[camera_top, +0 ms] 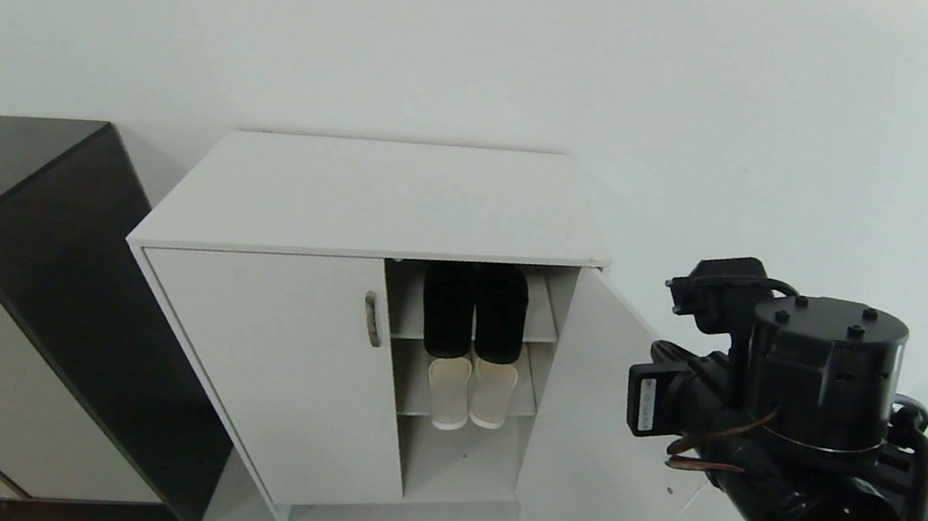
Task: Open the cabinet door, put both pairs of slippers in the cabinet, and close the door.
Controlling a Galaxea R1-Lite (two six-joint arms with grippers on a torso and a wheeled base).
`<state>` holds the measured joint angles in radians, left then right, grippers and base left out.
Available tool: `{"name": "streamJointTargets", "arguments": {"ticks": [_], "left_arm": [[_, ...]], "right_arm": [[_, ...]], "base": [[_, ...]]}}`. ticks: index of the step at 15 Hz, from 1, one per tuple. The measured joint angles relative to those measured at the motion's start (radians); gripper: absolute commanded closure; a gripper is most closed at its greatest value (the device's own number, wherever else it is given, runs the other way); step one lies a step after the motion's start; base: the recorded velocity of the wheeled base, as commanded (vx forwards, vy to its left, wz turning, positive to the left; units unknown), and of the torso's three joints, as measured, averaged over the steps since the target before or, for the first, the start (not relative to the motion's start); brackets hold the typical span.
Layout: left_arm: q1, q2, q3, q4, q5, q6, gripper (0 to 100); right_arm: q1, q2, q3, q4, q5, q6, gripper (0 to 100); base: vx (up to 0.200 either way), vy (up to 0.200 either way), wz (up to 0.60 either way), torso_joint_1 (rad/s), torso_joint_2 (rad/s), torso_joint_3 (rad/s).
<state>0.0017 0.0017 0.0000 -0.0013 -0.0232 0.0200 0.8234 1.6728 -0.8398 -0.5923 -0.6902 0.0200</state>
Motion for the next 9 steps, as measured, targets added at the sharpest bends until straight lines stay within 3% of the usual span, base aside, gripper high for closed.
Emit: {"name": "streamJointTargets", "arguments": {"ticks": [4,9], "left_arm": [[0.000,0.000,0.000,0.000,0.001,-0.005,100],[0.000,0.000,0.000,0.000,0.000,-0.006,100]], "right_arm": [[-0.070,-0.006,-0.015,0.010,0.008,0.003,100],[-0.091,-0.003,-0.016,0.007,0.011,0.004,100]], "base": [[0.000,0.000,0.00,0.000,0.00,0.000],[-0.200,0.000,0.00,0.004,0.00,0.002]]}}
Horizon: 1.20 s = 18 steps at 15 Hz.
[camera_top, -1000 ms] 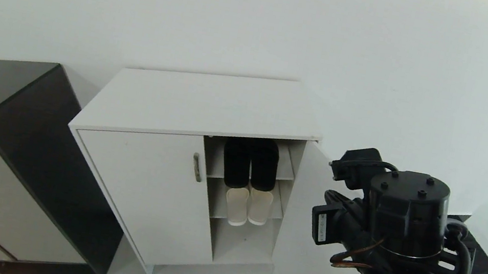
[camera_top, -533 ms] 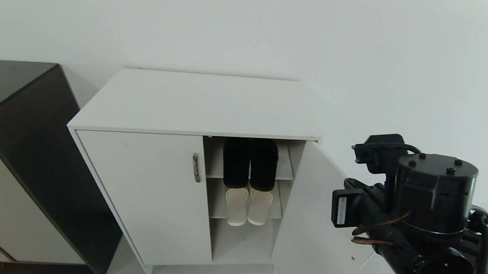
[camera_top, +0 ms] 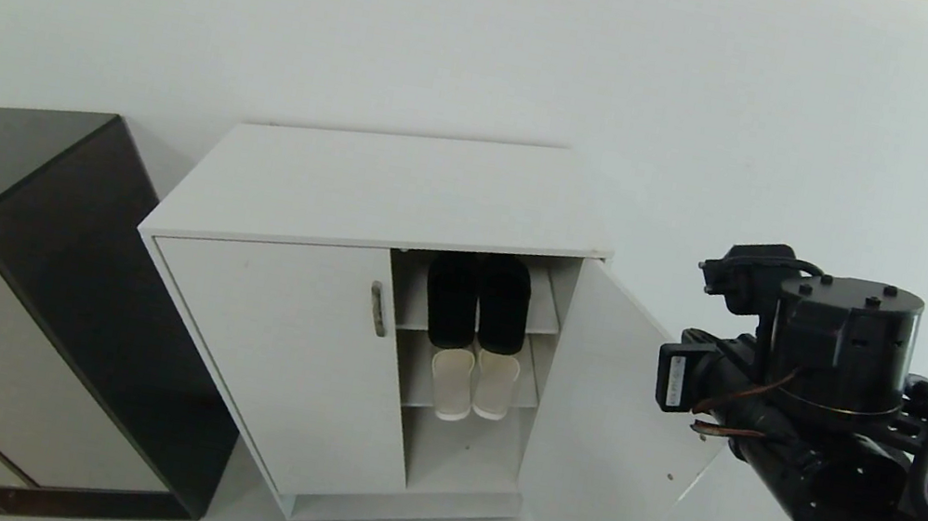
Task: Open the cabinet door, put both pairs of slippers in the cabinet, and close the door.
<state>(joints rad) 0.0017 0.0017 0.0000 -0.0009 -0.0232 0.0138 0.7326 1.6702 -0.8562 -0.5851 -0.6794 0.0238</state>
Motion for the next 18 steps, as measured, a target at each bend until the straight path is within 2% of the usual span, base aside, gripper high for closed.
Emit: {"name": "streamJointTargets", "arguments": {"ticks": [3,9,11,14,18], "left_arm": [[0.000,0.000,0.000,0.000,0.000,0.000,100],[0.000,0.000,0.000,0.000,0.000,0.000,100],[0.000,0.000,0.000,0.000,0.000,-0.001,100],[-0.001,0.000,0.000,0.000,0.000,-0.001,100],[-0.001,0.000,0.000,0.000,0.000,-0.001,100]], "right_arm": [[-0.004,0.002,-0.001,-0.003,-0.001,-0.001,100],[-0.004,0.015,0.003,-0.006,0.021,-0.003,100],[-0.001,0.017,0.003,-0.023,0.022,-0.002,100],[-0.008,0.023,-0.001,-0.044,0.026,-0.002,100],[-0.086,0.033,-0.048,-0.059,0.146,0.007,100]], "base": [[-0.200,0.000,0.00,-0.001,0.00,0.004],[0.000,0.000,0.00,0.000,0.00,0.000],[0.000,0.000,-0.60,0.000,0.00,0.002],[0.000,0.000,0.00,0.000,0.00,0.000],[0.000,0.000,0.00,0.000,0.00,0.000]]}}
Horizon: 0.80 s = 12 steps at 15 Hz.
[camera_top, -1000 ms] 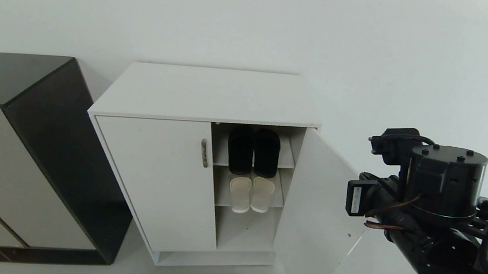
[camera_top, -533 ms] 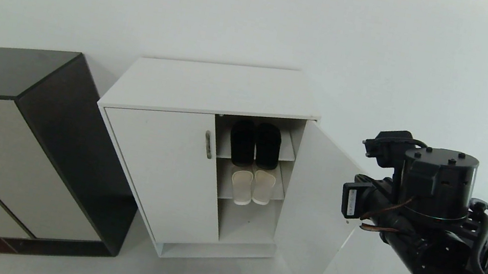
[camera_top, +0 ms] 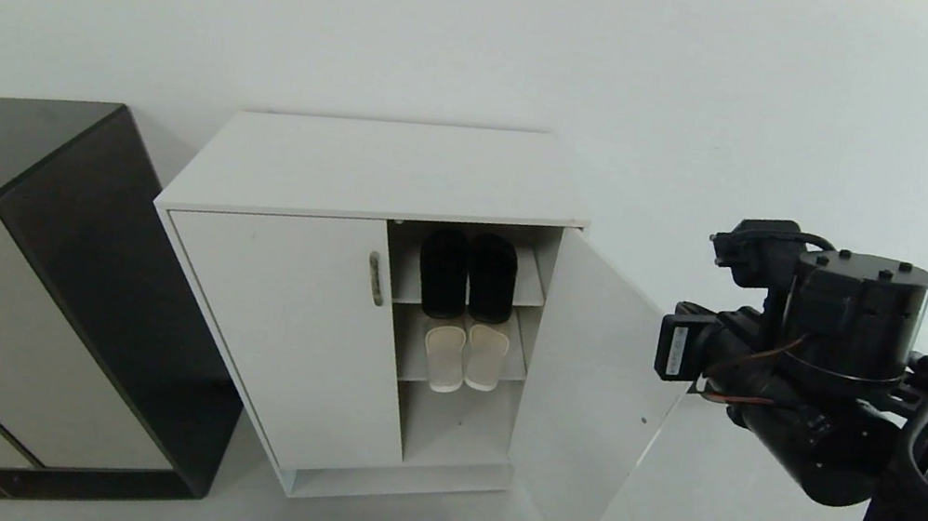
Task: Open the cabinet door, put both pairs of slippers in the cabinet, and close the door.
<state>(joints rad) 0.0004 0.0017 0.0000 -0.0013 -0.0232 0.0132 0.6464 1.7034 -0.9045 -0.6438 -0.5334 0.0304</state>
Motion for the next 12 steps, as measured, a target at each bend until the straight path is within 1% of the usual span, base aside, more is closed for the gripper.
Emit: {"name": "streamJointTargets", "arguments": {"ticks": [4,6,8,12], "left_arm": [[0.000,0.000,0.000,0.000,0.001,0.000,100],[0.001,0.000,0.000,0.000,0.002,-0.001,100],[0.001,0.000,0.000,0.000,0.002,-0.001,100],[0.001,0.000,0.000,0.000,0.003,-0.001,100]], "right_arm": [[-0.117,0.071,-0.080,0.003,0.081,0.073,100],[-0.170,0.119,-0.109,0.004,0.115,0.082,100],[-0.194,0.165,-0.137,0.003,0.122,0.083,100],[-0.211,0.226,-0.157,0.001,0.122,0.083,100]], "base": [[0.000,0.000,0.00,0.000,0.00,0.000],[0.000,0.000,0.00,0.000,0.00,0.000],[0.000,0.000,0.00,0.000,0.00,0.000],[0.000,0.000,0.00,0.000,0.00,0.000]]}}
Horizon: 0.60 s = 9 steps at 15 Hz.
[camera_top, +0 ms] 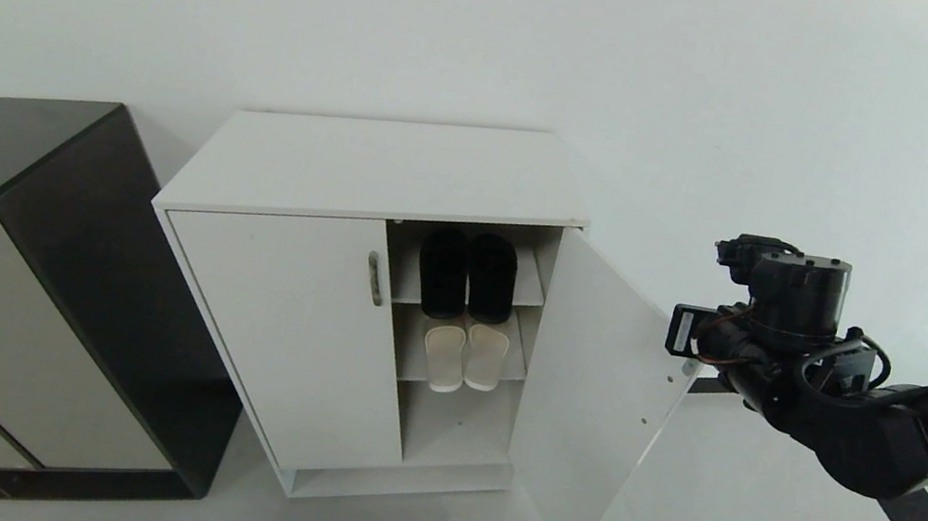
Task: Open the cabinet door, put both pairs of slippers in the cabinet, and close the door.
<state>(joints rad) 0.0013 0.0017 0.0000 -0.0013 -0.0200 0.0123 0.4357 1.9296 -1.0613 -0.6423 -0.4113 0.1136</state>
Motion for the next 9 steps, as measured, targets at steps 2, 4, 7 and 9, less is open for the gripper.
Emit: {"name": "streamJointTargets", "arguments": {"ticks": [2,4,7,9], "left_arm": [[0.000,0.000,0.000,0.000,0.000,0.000,100],[0.000,0.000,0.000,0.000,0.000,0.000,100],[-0.001,0.000,0.000,0.000,0.000,0.000,100],[-0.001,0.000,0.000,0.000,0.000,0.000,100]], "right_arm": [[-0.005,0.018,-0.001,0.000,0.000,0.000,100],[-0.004,0.027,-0.001,0.002,-0.001,-0.001,100],[-0.004,0.032,0.003,0.003,-0.001,-0.002,100],[0.006,0.028,0.012,0.004,-0.004,-0.004,100]], "base": [[0.000,0.000,0.00,0.000,0.00,0.000],[0.000,0.000,0.00,0.000,0.00,0.000],[0.000,0.000,0.00,0.000,0.00,0.000],[0.000,0.000,0.00,0.000,0.00,0.000]]}}
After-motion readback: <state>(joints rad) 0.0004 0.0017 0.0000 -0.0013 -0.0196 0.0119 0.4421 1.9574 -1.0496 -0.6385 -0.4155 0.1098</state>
